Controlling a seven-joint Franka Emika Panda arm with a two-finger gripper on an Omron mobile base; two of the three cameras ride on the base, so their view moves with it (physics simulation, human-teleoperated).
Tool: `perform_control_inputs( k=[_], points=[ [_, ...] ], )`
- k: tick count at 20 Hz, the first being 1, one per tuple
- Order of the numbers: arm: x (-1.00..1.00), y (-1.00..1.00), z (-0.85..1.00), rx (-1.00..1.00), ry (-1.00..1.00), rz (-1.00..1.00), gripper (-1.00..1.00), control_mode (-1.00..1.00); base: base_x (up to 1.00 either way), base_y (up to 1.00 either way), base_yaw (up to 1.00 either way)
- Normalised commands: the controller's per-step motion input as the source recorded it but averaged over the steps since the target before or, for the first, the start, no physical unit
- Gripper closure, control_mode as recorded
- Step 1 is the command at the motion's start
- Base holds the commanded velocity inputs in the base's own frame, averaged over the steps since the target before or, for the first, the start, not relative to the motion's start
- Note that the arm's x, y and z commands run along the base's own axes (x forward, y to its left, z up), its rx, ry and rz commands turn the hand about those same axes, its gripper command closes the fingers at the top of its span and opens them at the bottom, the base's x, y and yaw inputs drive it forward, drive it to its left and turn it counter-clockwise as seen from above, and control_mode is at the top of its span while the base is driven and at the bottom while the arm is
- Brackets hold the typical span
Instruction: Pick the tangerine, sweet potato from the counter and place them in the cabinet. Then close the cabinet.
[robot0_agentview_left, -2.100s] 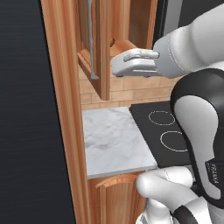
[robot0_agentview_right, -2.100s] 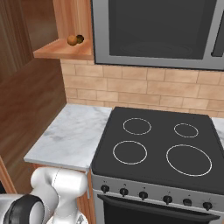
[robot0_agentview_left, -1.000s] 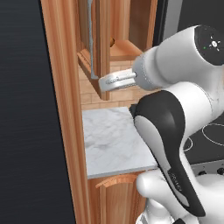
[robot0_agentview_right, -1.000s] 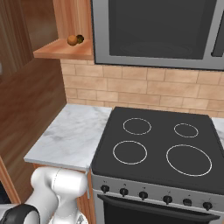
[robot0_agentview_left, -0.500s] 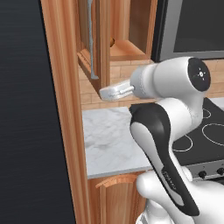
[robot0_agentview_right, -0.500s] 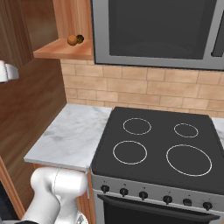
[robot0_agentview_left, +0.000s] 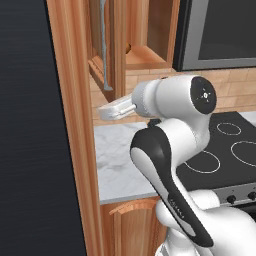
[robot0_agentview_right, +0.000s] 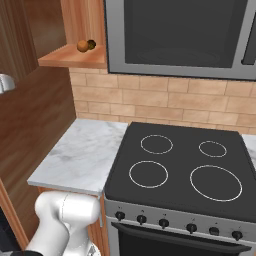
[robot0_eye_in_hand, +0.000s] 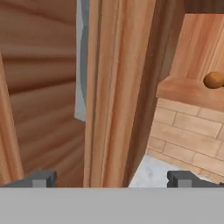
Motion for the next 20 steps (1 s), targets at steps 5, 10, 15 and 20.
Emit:
perform_control_inputs(
  k=[5,10,15,20],
  points=[
    [0.28,0.35,-0.07,-0.03,0.00,0.02,-1.00,-1.00,0.00,0.00,0.00],
    [0.40,0.30,-0.13,-0.02,0.00,0.03,-1.00,-1.00,0.00,0.00,0.00],
    [0.35,0.24,-0.09,-0.03,0.00,0.02,-1.00,-1.00,0.00,0.00,0.00],
    [0.34,0.02,0.00,-0.03,0.00,0.00,-1.00,-1.00,0.00,0.00,0.00]
  ],
)
